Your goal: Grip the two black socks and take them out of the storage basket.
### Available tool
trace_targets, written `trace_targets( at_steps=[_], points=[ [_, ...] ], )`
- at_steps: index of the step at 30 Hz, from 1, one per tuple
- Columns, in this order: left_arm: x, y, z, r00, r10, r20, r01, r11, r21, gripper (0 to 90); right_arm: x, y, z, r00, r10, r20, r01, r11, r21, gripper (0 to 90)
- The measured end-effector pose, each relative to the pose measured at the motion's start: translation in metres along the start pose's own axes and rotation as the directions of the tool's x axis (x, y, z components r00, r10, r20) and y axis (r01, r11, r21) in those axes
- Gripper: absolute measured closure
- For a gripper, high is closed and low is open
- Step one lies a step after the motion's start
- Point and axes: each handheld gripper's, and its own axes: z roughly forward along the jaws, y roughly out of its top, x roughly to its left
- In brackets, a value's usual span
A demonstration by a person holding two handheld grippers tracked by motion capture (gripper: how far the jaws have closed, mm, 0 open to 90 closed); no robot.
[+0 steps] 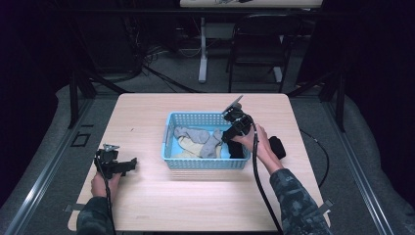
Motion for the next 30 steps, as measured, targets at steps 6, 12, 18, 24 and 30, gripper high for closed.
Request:
trace_targets(
  at_steps=[6, 12, 18, 24, 30],
  points=[
    [0.000, 0.000, 0.000, 1.0000, 0.000, 0.000, 0.000, 1.0000, 0.000, 1.5, -0.001, 0.002, 0.010, 0.9998, 0.006, 0.019, -0.007, 0.9992, 0.040, 44.9],
    [0.000, 0.000, 0.000, 1.0000, 0.000, 0.000, 0.000, 1.0000, 0.000, 1.5, 0.000, -0.001, 0.018, 0.9989, 0.032, 0.036, -0.033, 0.9979, 0.055, 70.1],
    [0.000, 0.000, 0.000, 1.0000, 0.000, 0.000, 0.000, 1.0000, 0.000, 1.5, 0.000, -0.002, 0.014, 0.9990, 0.028, 0.037, -0.029, 0.9983, 0.050, 84.5],
    [0.000, 0.000, 0.000, 1.0000, 0.000, 0.000, 0.000, 1.0000, 0.000, 1.5, 0.002, -0.005, -0.004, 0.9996, 0.024, 0.016, -0.023, 0.9995, -0.020, 85.5],
    [0.000, 0.000, 0.000, 1.0000, 0.000, 0.000, 0.000, 1.0000, 0.001, 1.5, 0.007, -0.004, -0.029, 0.9998, 0.008, 0.016, -0.006, 0.9967, -0.081, 85.8]
  ],
)
